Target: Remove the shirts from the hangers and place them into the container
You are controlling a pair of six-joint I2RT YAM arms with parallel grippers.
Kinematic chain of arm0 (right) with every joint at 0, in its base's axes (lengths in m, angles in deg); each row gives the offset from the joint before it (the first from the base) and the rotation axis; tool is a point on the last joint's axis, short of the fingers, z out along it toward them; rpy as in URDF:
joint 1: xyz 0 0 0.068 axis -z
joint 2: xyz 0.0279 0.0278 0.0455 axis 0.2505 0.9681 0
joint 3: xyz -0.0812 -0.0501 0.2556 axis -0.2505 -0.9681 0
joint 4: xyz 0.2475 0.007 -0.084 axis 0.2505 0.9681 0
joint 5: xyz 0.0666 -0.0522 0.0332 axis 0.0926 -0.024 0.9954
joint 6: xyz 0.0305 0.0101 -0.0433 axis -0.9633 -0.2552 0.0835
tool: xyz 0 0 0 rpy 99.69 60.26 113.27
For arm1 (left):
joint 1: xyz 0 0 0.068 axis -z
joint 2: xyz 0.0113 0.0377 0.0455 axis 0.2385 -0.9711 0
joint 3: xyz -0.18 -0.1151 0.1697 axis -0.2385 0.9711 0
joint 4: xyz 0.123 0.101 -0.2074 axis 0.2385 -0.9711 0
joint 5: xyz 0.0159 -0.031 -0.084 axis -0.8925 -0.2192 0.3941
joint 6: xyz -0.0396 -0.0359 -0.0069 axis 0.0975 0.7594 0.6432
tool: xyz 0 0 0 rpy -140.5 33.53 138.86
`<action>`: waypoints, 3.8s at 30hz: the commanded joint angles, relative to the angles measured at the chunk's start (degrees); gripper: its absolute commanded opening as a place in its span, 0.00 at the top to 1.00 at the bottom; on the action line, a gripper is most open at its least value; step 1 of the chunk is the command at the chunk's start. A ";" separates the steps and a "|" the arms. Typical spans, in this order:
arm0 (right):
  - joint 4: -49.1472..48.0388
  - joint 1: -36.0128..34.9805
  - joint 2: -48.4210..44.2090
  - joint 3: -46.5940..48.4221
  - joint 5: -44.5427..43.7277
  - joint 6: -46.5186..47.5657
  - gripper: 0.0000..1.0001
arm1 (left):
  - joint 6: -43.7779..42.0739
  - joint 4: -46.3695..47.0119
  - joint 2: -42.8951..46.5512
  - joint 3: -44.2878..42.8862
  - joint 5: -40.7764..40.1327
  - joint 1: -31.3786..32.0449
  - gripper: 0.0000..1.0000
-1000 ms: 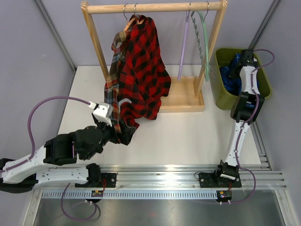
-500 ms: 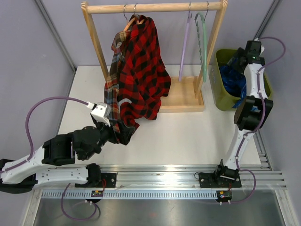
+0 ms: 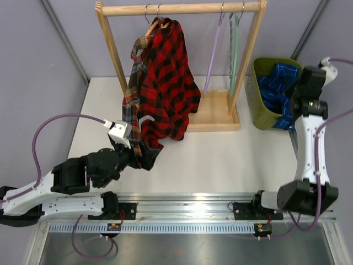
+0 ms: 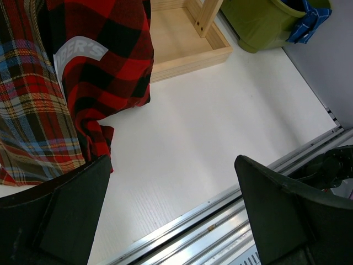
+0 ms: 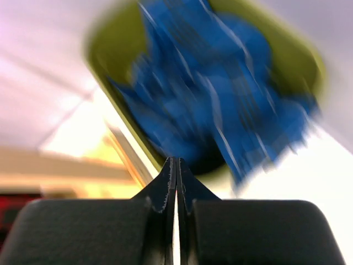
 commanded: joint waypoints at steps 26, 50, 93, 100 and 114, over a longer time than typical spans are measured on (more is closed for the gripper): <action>1.31 -0.65 -13.22 -33.15 -3.22 -6.66 0.28 | -0.34 9.29 8.58 10.16 3.71 -0.11 0.01; -11.62 -0.65 0.14 -28.59 -16.06 -4.90 0.59 | 2.38 6.12 13.42 12.53 1.60 -0.11 0.01; -13.63 -0.65 -14.54 -26.13 -17.55 -2.79 1.00 | 3.00 7.35 12.64 14.12 2.21 -0.11 0.01; -18.65 -0.65 2.40 -14.37 -11.67 -4.20 1.00 | 3.52 6.56 12.63 13.59 2.57 -0.11 0.01; 12.54 -0.73 56.90 44.01 -9.11 -8.94 1.00 | 8.09 -0.47 14.22 10.95 -0.95 -0.11 0.01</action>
